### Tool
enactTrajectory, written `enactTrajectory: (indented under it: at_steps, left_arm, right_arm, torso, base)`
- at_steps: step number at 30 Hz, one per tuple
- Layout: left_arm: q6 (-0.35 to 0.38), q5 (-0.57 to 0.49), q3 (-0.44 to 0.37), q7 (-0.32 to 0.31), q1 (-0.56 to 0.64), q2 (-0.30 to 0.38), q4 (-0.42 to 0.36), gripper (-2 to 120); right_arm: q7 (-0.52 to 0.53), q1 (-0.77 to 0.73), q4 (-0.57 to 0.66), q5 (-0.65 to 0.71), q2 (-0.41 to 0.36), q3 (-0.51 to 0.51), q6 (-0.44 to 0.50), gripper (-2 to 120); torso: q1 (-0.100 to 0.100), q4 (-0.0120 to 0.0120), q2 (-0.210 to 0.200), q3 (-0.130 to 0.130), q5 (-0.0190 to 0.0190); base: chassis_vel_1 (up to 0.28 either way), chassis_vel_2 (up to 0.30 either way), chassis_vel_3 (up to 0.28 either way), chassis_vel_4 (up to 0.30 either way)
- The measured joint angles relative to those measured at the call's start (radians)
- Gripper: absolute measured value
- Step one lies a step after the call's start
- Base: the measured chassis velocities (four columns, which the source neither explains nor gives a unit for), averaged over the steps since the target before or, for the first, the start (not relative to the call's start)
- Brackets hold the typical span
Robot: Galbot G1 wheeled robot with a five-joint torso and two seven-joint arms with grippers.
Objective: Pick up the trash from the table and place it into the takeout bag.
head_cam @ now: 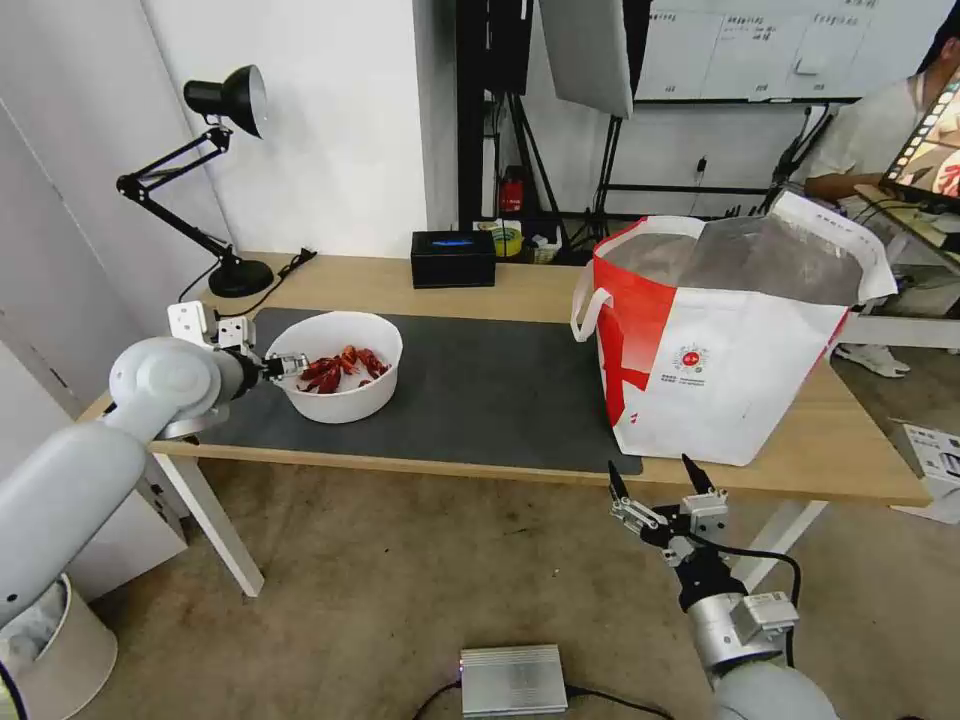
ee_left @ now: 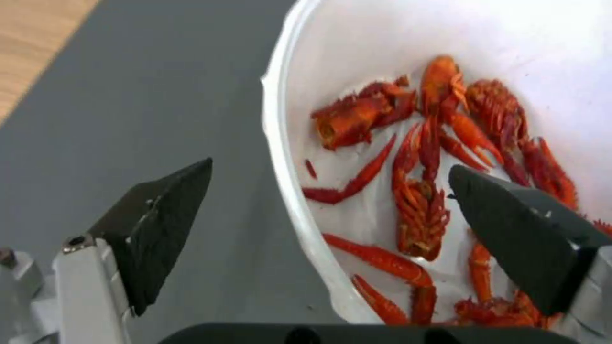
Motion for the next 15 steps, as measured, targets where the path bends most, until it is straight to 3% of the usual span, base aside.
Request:
enactTrajectory:
  at_steps: [7,15]
  left_arm:
    - [0.01,-0.037,0.022,-0.037,-0.024,-0.014,0.021,93]
    - [0.01,-0.041,0.029,-0.041,-0.028,-0.01,0.02,65]
  right_arm:
    - [0.0,0.0,0.0,0.0,0.0,0.0,0.0,100]
    - [0.0,0.0,0.0,0.0,0.0,0.0,0.0,100]
  torso:
    - [0.0,0.0,0.0,0.0,0.0001]
    - [0.0,0.0,0.0,0.0,0.0]
  base:
    - [0.0,0.0,0.0,0.0]
    - [0.0,0.0,0.0,0.0]
